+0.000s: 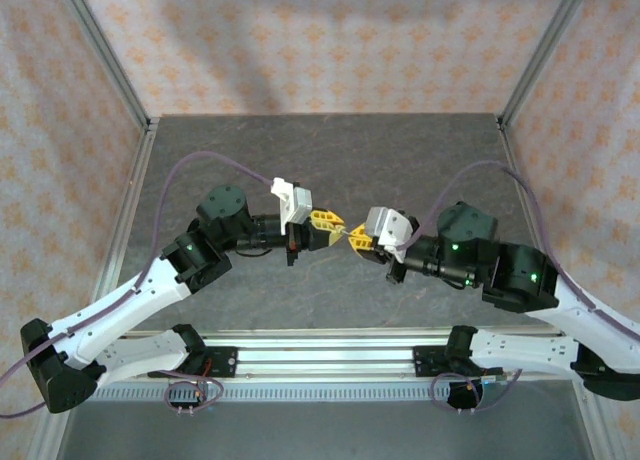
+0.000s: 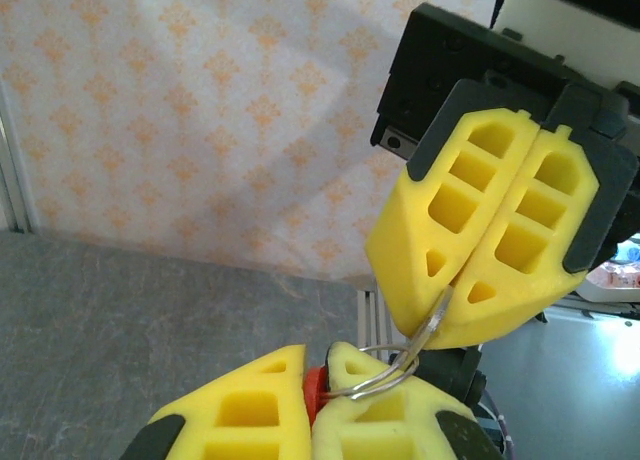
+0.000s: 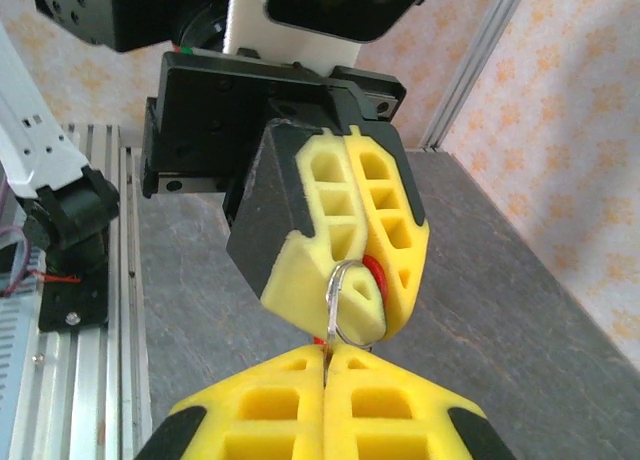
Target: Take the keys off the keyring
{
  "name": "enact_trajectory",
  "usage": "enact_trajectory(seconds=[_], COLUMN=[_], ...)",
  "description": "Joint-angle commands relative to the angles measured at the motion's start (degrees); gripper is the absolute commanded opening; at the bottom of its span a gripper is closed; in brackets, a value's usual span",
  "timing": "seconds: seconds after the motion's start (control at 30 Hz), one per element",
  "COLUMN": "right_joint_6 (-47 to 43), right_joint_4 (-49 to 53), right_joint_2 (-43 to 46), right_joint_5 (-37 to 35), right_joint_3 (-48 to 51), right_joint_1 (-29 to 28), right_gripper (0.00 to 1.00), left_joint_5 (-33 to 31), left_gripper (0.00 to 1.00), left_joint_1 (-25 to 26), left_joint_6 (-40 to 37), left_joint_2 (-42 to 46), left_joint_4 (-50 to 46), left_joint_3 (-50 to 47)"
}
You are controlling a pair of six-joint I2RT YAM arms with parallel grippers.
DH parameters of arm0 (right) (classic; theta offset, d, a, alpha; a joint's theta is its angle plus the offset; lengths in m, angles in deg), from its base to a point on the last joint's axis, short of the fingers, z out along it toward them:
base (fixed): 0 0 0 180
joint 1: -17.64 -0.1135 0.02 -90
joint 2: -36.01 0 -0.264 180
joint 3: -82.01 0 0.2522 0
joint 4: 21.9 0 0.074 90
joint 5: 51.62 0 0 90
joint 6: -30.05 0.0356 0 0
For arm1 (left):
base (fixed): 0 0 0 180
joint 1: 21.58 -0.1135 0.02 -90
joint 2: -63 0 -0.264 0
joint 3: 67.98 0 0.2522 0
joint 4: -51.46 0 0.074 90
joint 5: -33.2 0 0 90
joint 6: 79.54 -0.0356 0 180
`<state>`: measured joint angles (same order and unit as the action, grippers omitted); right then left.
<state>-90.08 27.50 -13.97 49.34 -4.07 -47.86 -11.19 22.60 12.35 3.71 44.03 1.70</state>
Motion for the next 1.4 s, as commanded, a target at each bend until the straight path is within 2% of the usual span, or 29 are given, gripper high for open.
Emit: enact_trajectory(seconds=[0.0,0.27,0.4,0.63,0.93,1.27,1.37], right_joint_6=[-4.18,-4.82,-2.48,0.28,0.07,0.94,0.92], right_joint_4=[0.53,-5.65,-11.95,-15.54,-19.31,-20.43,-20.61], right_joint_2=[-3.4,-2.04,1.9,6.61,9.63,12.22,12.95], right_joint_5=[8.35,2.49,-1.95,-8.81,-9.07,-13.57,-12.17], right_joint_3=[-0.41,1.91,5.37,9.71,13.84,16.3,16.93], right_joint_1=[-5.7,-7.8,-7.72,-7.72,-7.76,-7.72,-7.74], right_gripper=[0.0,0.0,0.0,0.0,0.0,0.0,0.0], left_joint_5=[-6.41,-5.35,-5.44,-5.06,-4.56,-4.03,-3.65], left_gripper=[0.0,0.0,0.0,0.0,0.0,0.0,0.0], left_joint_1=[-0.87,-0.87,-0.92,-1.05,-1.29,-2.07,-2.34], left_joint_6=[0.75,0.98,1.76,2.93,4.25,6.04,7.13], left_joint_2=[-2.4,-2.67,-1.95,-1.43,-0.68,0.0,-0.11], left_joint_4=[1.28,0.61,2.53,4.66,5.28,8.61,10.02], left_joint_3=[2.57,2.84,1.57,0.5,0.19,-1.2,-1.6])
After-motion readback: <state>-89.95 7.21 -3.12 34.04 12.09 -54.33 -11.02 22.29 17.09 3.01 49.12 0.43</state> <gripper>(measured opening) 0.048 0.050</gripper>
